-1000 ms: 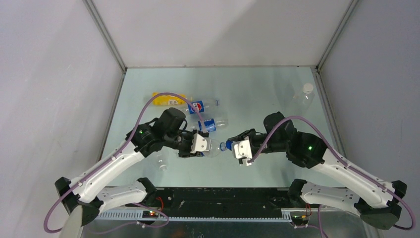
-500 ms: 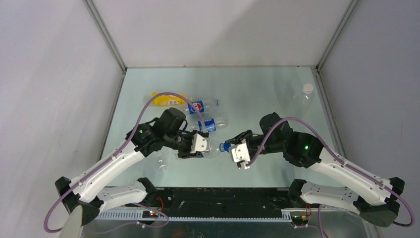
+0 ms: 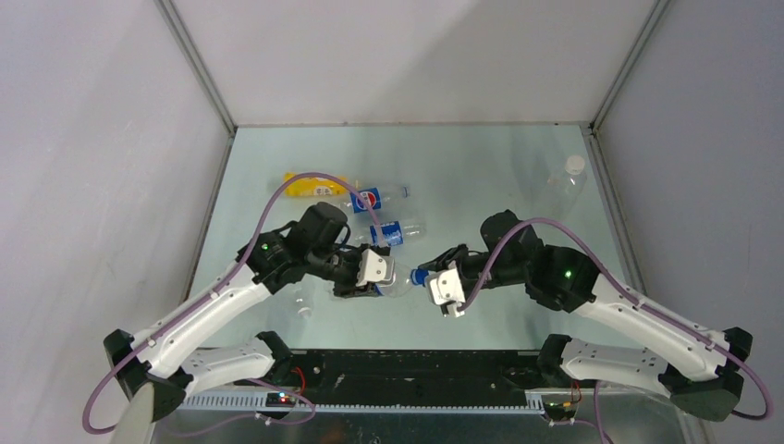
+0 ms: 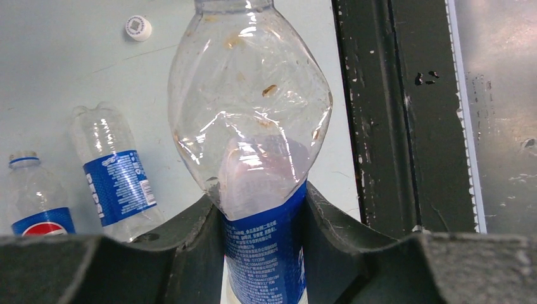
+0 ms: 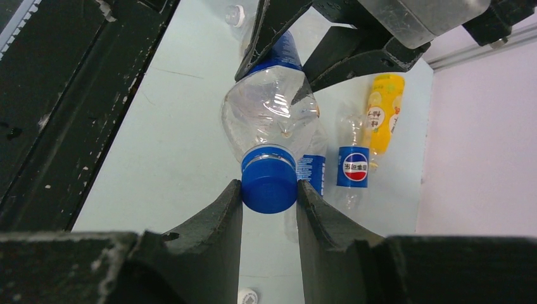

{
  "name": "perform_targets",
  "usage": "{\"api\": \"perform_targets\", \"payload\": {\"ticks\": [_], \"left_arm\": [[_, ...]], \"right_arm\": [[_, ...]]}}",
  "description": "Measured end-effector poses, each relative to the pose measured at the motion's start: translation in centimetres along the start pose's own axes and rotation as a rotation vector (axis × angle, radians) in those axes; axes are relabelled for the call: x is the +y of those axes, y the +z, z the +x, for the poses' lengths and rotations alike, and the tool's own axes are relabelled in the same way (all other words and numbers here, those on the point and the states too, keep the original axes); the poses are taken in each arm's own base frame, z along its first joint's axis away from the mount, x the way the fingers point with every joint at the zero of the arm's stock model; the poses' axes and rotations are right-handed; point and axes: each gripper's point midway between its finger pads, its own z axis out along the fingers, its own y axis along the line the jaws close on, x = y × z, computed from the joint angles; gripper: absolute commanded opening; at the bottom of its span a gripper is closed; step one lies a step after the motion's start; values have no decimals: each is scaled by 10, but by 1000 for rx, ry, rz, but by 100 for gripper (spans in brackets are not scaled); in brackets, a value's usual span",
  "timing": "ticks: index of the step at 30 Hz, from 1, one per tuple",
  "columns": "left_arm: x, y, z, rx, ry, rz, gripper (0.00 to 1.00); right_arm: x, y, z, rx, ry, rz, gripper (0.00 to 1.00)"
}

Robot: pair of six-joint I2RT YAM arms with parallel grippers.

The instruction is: Screw on the bottle caps

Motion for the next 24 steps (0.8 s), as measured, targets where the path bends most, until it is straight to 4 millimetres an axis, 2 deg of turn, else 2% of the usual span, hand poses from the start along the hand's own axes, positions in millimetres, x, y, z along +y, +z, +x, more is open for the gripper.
{"api": "perform_targets", "payload": {"ticks": [6,15,19,24], "left_arm": [[-5,9,6,-29,-54,0,19],[-7,22,17,-90,-73,-76,19],[-3,25,14,-107,-55,-117,19],[9,22,9,-114,-27,-198,18]], "right_arm": [[6,5,7,23,37,-29,0],[10,12,15,50,233,-33,0],[6,12,13,67,345,-27,0],[-8,13,7,93,475,-8,0]]}}
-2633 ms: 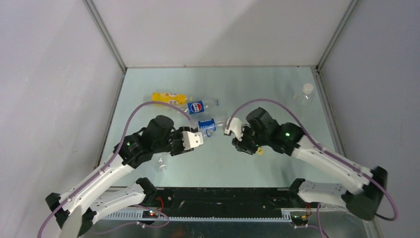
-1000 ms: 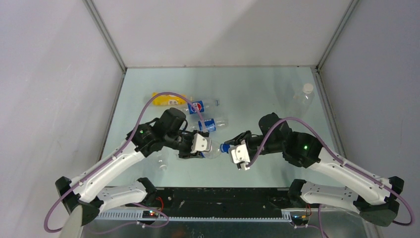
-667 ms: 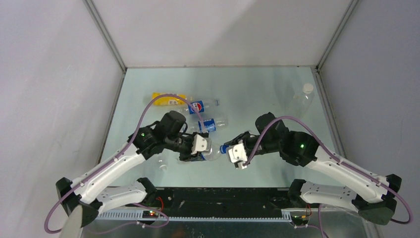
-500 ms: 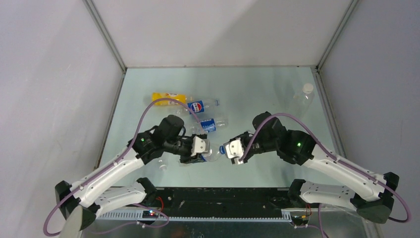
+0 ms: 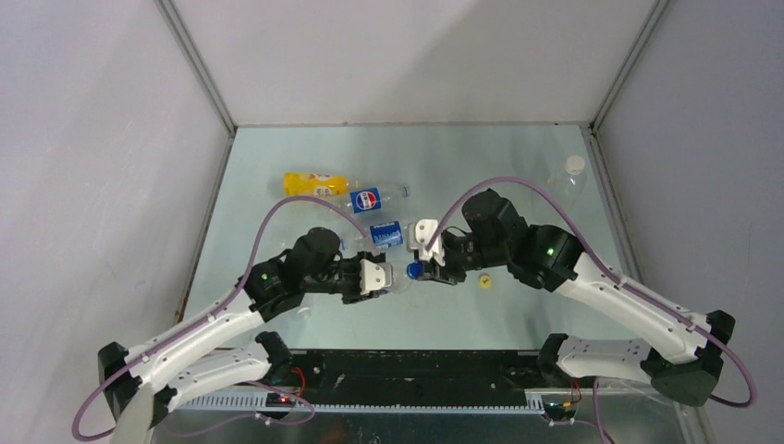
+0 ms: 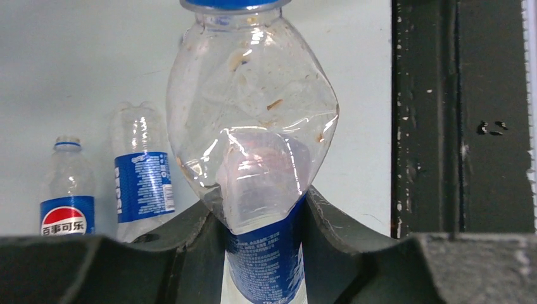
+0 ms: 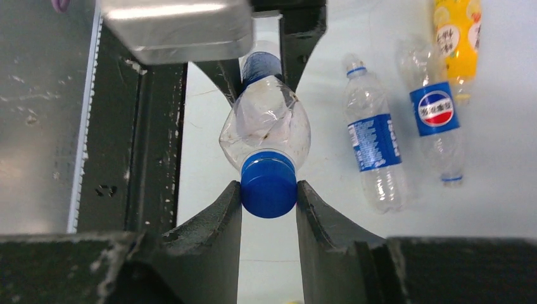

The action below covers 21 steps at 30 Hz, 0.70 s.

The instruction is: Screw on the bottle caps

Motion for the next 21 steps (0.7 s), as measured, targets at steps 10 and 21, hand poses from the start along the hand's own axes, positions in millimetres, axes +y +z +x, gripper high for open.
{"api": "perform_targets", "payload": {"ticks": [10,21], "left_arm": [[22,-1,13,85,33,-165,15],[36,7,22,85,55,-297,12]], "right_arm": [[-19,10,14,142,324,117,0],[-34,13,23,186,769,244,0]]}}
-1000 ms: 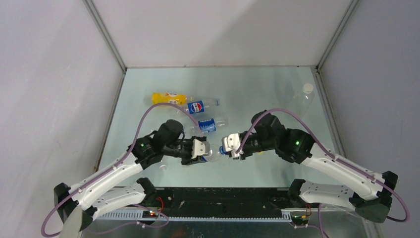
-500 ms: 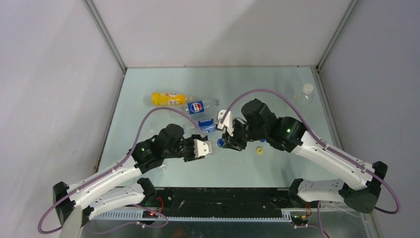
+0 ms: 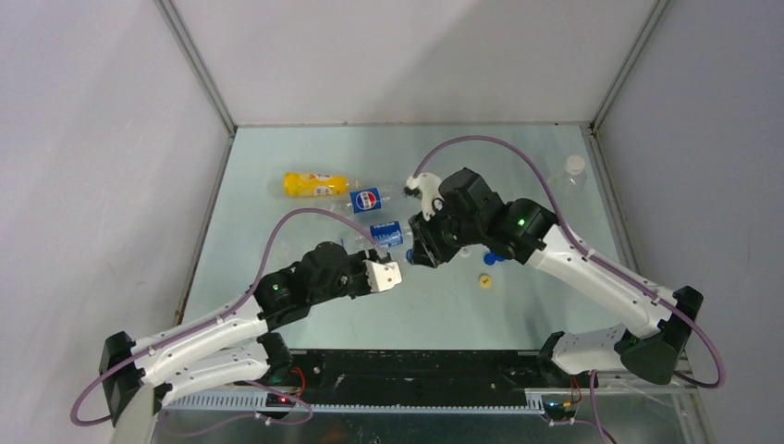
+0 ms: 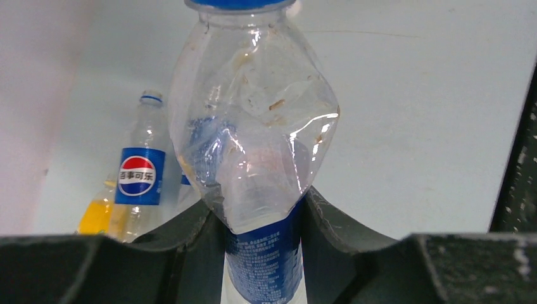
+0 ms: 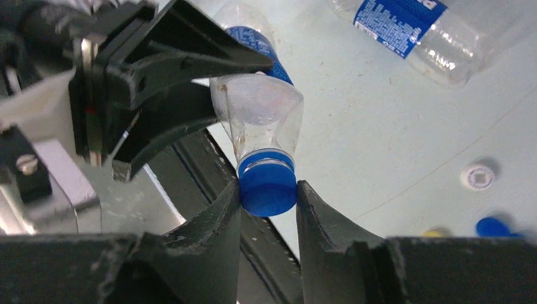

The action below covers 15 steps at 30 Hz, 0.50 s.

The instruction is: Screw on the bottle caps

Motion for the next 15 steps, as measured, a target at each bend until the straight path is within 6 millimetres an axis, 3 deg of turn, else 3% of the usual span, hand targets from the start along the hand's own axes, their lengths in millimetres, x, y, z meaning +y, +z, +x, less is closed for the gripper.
{"api": "perform_targets", "payload": {"ticks": [6,15], "left_arm": [[14,4,-9,-36,16,-106,11],[16,14,-6,-19,84,-217,11]], "right_arm": [[-9,-7,-15,-43,323,37,0],[-16,-4,-9,-12,665,97,1]]}}
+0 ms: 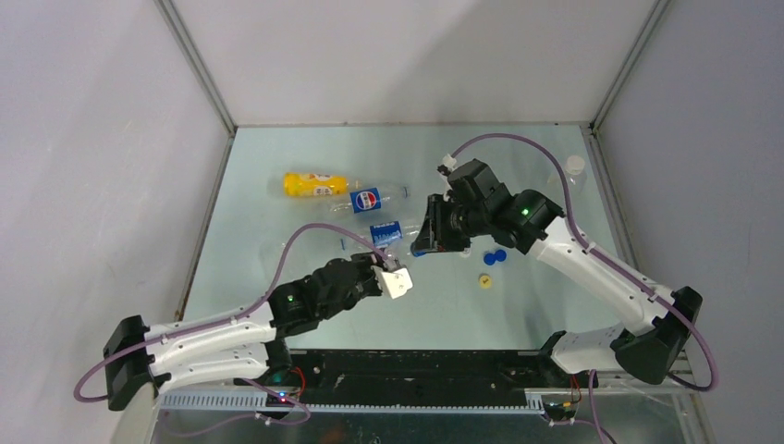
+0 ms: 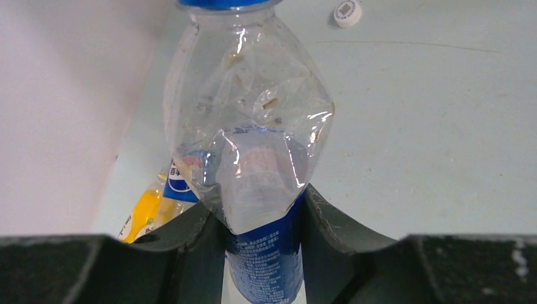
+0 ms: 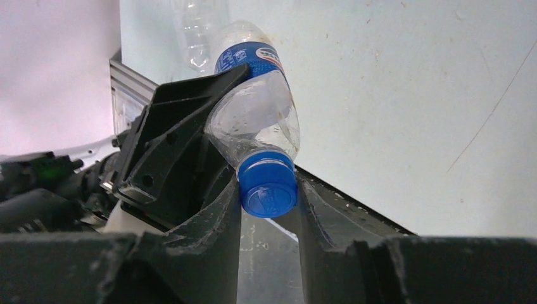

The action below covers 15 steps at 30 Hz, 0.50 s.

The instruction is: Screw on the bottle caps

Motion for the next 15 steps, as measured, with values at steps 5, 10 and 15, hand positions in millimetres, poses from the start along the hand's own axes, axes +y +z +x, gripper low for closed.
{"api": "perform_targets", "payload": {"ticks": [5,10,15], "left_arm": [[2,2,3,-1,17,-54,12],[5,2,4,-4,2,-94,12],[8,-1,-14,-82,-44,-114,13]], "right_arm": [[-1,2,-1,-4,83,9,9],[2,2,-6,-26,111,-1,41],[11,3,-12,-58,101,-45,61]]}}
